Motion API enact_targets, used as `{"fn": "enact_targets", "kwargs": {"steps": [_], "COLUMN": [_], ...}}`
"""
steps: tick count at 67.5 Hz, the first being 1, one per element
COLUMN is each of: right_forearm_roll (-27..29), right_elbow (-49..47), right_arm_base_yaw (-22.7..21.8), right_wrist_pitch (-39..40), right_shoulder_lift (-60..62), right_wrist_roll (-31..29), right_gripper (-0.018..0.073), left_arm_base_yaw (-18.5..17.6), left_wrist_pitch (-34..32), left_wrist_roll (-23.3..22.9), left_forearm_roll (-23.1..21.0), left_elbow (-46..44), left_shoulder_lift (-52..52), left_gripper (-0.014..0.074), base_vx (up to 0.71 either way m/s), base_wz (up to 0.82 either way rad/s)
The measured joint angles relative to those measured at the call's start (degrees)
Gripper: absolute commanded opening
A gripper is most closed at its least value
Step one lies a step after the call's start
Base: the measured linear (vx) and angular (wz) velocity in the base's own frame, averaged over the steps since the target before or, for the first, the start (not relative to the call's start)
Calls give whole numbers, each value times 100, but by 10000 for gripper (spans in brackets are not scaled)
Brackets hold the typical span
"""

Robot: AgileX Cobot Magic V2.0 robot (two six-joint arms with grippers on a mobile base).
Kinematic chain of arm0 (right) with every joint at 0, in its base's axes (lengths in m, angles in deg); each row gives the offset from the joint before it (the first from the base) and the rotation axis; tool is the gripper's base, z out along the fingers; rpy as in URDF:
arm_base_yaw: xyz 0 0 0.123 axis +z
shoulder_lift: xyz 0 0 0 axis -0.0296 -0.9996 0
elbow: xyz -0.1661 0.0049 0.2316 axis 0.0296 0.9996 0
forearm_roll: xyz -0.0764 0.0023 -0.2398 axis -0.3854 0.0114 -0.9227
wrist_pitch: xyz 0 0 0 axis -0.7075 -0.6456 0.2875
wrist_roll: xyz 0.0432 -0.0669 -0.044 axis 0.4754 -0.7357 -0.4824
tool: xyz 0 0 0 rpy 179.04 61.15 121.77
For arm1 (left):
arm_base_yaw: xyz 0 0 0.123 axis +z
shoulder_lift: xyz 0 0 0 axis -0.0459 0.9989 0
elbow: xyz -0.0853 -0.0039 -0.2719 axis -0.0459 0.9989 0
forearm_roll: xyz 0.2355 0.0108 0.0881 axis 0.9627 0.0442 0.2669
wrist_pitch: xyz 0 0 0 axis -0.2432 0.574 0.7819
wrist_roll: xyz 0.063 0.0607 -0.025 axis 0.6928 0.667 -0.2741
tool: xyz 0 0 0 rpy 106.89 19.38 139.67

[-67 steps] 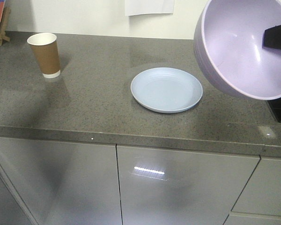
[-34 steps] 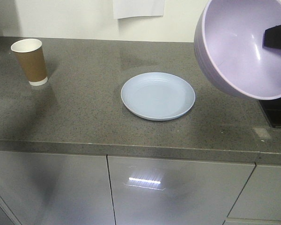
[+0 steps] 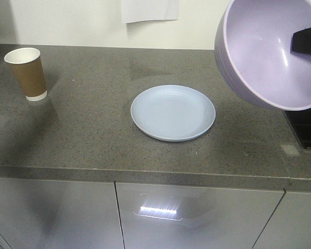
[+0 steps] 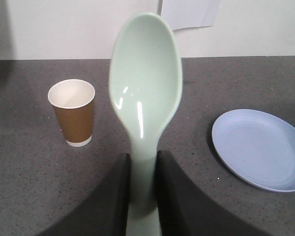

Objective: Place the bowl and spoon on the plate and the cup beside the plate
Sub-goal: 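Drive the base toward the pale blue plate on the far counter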

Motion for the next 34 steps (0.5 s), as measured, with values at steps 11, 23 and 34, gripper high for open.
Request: {"fn": "enact_targets", "kwargs": {"steps": [11,23,34], "right_forearm_roll": [0,0,0], "right_elbow": [0,0,0], "right_arm_base_yaw": [0,0,0], "right_wrist_pitch": [0,0,0], "right_shoulder_lift": [0,0,0], "right_wrist_roll": [0,0,0], "right_gripper": [-6,-6,-6], "left_arm_base_yaw": [0,0,0], "left_wrist_pitch": [0,0,0], "left_wrist_roll": [0,0,0], "left_forearm_roll": [0,0,0], "left_elbow": [0,0,0], "left_shoulder_lift": [0,0,0], "left_gripper": [-6,-6,-6], "base_vx": [6,6,5], "base_wz": [-2,-1,-1]}}
